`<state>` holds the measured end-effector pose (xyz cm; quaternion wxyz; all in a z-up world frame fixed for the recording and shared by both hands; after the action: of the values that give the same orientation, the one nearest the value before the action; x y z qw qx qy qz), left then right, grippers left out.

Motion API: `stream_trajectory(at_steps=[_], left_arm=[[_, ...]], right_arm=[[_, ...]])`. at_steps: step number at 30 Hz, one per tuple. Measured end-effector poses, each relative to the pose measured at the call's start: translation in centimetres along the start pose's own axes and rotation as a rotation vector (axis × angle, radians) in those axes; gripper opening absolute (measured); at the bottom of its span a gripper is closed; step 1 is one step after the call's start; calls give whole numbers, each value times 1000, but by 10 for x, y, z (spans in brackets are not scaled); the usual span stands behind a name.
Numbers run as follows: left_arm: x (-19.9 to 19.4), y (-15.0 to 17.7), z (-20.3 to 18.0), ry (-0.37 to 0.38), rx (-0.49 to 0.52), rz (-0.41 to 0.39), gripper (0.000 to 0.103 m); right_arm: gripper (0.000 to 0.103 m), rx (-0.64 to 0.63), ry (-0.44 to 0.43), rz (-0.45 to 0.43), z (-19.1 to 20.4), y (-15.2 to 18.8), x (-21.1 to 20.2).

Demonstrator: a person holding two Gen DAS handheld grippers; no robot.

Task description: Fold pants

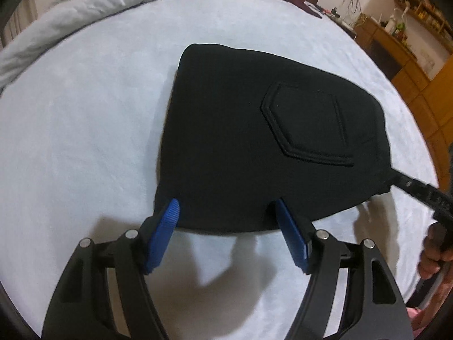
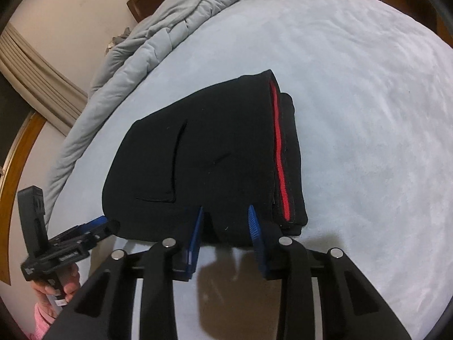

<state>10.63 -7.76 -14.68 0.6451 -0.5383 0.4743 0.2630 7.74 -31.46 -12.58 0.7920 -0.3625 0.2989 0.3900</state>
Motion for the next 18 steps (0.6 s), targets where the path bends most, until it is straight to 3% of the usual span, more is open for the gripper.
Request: stream_trajectory(at_steps=[3,5,7,18], left_arm=[[-13,-2,-7,-37,31,-10,75],[-19,-2,-8,-34,19,-4,84],[-23,0,-8,-47,-8,3,84],[-45,1,-20,-123,38,-28,87]], right_arm=[[54,-30,58,-41,10,3,-18],[68,-65,180,-90,14,4,-30],[86,-92,273,-121,17,8,-38],[96,-147,384,-87,34,34,-26]])
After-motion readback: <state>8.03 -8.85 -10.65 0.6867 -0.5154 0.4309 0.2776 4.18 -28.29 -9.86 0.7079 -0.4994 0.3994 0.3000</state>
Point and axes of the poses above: each gripper's, at about its wrist camera, not at the fingertips, and x roughly the way its jaws point, z to its left, y to its underside, the point moved 6 cm from there along x, roughly the way its jaws point, and after that the axes turned 15 degrees about x, right-handed, at the moved point
